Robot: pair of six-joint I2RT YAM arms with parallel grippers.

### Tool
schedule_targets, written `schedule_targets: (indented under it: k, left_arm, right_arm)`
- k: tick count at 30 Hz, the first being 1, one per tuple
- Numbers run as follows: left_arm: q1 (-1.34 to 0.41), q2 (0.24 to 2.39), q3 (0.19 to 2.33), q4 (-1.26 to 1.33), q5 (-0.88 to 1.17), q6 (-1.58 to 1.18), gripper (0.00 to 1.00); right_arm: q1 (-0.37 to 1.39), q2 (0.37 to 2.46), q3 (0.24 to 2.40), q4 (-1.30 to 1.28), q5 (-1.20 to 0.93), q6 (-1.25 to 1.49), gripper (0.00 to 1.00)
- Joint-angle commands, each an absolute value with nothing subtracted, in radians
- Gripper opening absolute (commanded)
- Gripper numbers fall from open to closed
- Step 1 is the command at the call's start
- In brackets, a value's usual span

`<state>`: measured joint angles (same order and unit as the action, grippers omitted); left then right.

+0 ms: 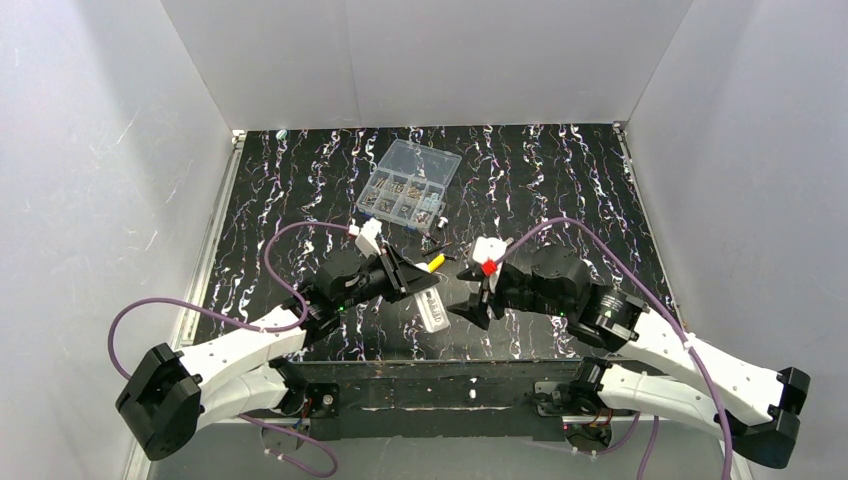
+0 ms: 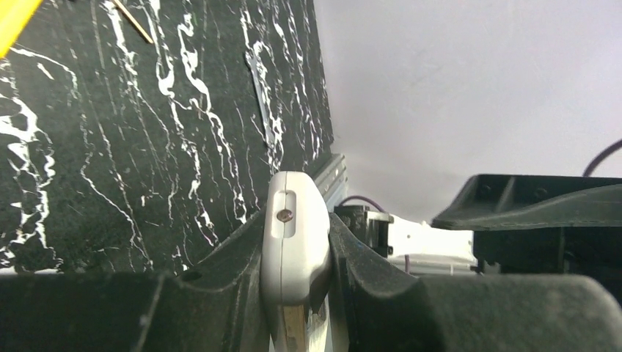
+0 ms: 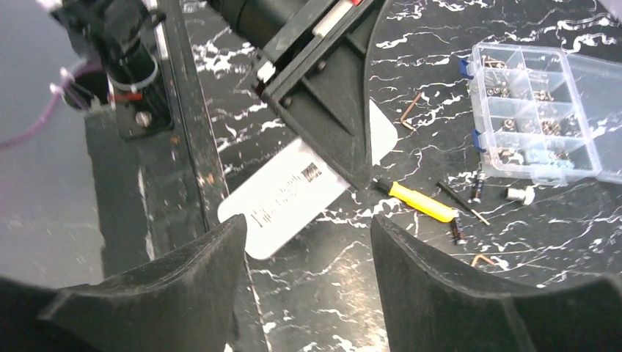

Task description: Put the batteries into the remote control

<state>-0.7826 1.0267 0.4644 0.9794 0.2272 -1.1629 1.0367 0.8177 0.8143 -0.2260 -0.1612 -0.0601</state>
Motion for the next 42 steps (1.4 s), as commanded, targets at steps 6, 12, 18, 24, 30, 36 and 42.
schedule_targets:
  k: [6,12,18,24,30,36,42]
  left_arm:
    - [-0.779,0.979,0.524,1.017,0.377,-1.099,0.00]
    - [-0.779,0.996,0.539,1.011,0.395,-1.097,0.00]
    - [-0.779,1.006,0.537,1.006,0.373,-1.110,0.00]
    - [-0.779,1.008,0.539,0.981,0.350,-1.127,0.00]
    - [-0.779,1.016,0.538,0.976,0.342,-1.138,0.00]
    - [-0.779,1.032,0.539,0.990,0.334,-1.154,0.00]
    - [-0.779,1.048,0.543,1.005,0.336,-1.171,0.00]
  right_arm:
    - [1.044,0.752,0.744,-0.241,-0.287,-0.413,0.59]
    - [1.043,0.763,0.720,-0.187,-0.379,-0.451,0.51]
    - [1.043,0.788,0.717,-0.136,-0.433,-0.471,0.46]
    - [1.045,0.825,0.732,-0.129,-0.479,-0.498,0.44]
    - [1.049,0.848,0.740,-0.141,-0.518,-0.516,0.45]
    - [1.060,0.858,0.733,-0.145,-0.512,-0.530,0.51]
    - [1.073,0.873,0.726,-0.129,-0.466,-0.541,0.46]
